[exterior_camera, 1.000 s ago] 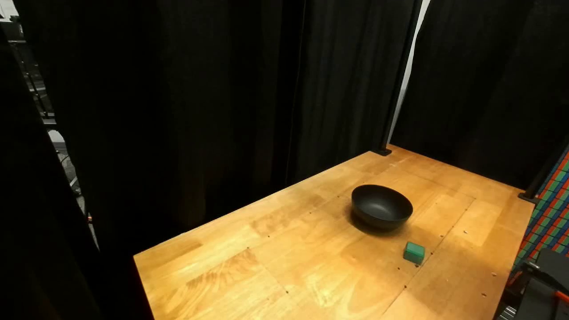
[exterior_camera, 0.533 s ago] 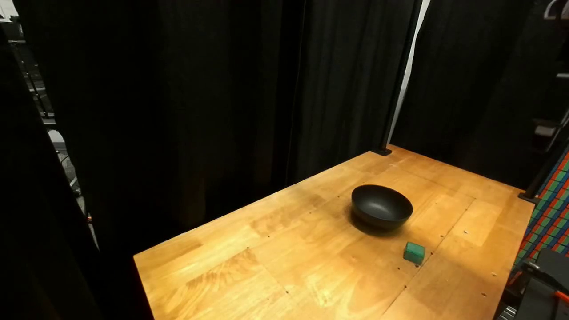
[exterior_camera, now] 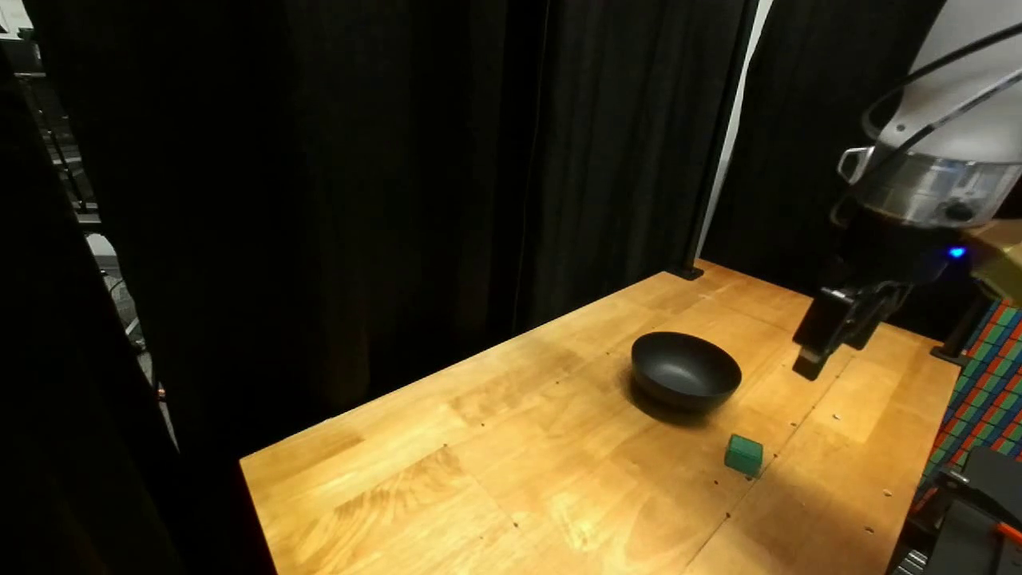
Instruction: Pick up the green object from the table and put it in the bowl
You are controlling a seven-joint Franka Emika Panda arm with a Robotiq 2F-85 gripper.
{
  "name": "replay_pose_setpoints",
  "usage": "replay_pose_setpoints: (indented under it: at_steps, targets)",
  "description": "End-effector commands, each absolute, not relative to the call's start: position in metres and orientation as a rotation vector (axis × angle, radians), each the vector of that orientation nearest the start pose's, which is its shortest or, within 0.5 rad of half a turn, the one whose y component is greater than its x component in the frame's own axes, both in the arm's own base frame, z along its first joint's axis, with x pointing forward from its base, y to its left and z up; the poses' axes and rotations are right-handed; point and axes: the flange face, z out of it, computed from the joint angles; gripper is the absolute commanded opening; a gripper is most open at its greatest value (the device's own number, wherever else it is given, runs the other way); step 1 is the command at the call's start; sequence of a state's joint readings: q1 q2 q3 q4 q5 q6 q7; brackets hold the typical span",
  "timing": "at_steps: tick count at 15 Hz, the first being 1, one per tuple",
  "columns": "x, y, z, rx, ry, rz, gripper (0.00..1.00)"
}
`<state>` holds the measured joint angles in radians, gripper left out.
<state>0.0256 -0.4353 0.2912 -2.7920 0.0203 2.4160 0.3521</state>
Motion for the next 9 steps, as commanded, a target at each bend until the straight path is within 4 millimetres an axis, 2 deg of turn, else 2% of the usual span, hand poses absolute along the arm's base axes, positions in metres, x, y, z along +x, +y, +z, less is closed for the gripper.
replay_pose_setpoints:
  at_steps: [1,4,9]
  targets:
    - [0.366,0.109,0.281,-3.204,0.175,-0.138,1.00]
    - [0.371,0.099,0.239,-3.205,0.218,-0.108,1.00]
    - [0.369,0.076,0.189,-3.194,0.287,-0.070,1.00]
